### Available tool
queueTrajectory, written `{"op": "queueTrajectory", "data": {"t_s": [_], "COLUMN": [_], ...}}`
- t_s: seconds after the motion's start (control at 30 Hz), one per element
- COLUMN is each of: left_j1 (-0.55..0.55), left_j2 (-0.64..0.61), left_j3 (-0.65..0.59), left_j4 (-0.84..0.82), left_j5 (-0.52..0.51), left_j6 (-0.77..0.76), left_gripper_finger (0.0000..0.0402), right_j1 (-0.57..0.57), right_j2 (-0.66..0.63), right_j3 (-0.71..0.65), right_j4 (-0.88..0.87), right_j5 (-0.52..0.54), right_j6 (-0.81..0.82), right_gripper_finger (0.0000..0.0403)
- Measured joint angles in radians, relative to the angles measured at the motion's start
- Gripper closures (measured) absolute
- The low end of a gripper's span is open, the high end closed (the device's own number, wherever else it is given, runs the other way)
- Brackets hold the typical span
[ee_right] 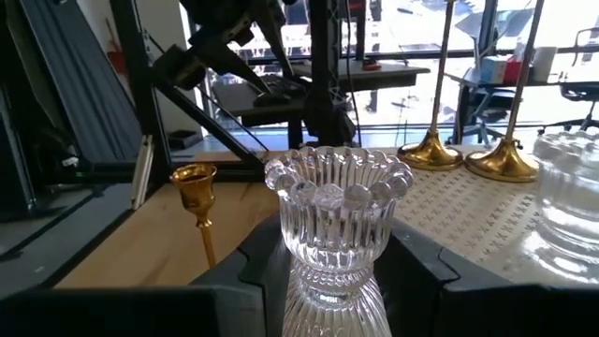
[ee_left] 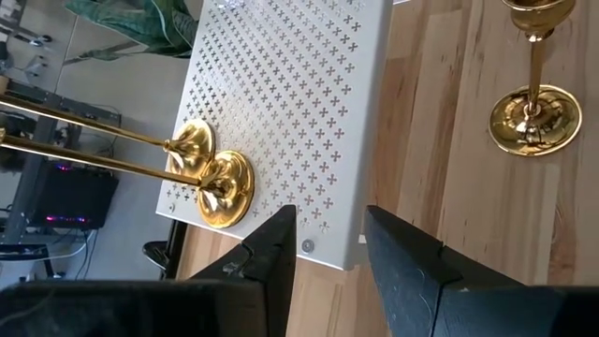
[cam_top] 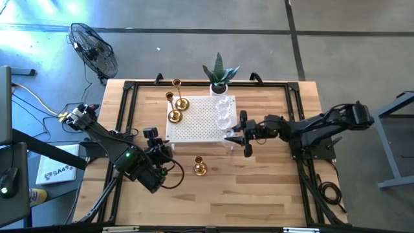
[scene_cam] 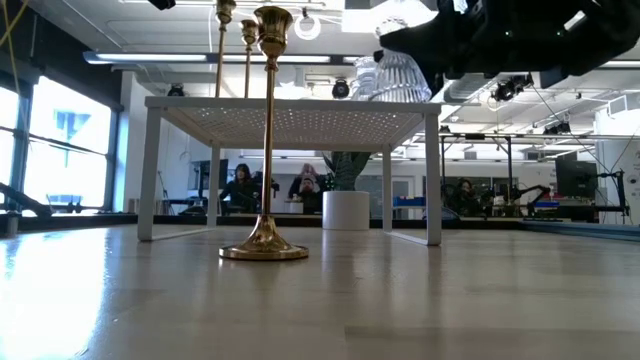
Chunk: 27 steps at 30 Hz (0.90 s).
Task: Pick & Place candle stick holders
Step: Put the transparent candle holder on the shelf aligned with the other transparent candle holders
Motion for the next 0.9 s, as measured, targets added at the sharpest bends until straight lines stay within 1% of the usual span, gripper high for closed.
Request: {"op": "queueTrajectory", "data": {"t_s": [0.23,0.47,0.6,0.9], "left_j1": [0.000,0.000,0.000,0.000], "left_j2": [0.000,0.000,0.000,0.000], "left_j3": [0.000,0.000,0.000,0.000], "left_j4": [0.004,0.014,0.017,0.017], "left_j5": [0.004,0.004,0.004,0.003], "left_j6": [0.000,0.000,0.000,0.000], "left_gripper_finger": [0.0278,0.0278,0.0278,0.0278], "right_j1": [-0.006,-0.064,-0.085,-0.092], "right_j2": [0.014,0.013,0.013,0.012], "right_j3": [0.022,0.022,0.022,0.023], "right_j4": [-0.012,-0.019,-0.021,-0.033], "right_j5": [0.006,0.006,-0.017,-0.026], "right_j6": [-0.018,0.010,0.012,0.040], "right_gripper_finger": [0.0288,0.0288,0.0289,0.0289]}}
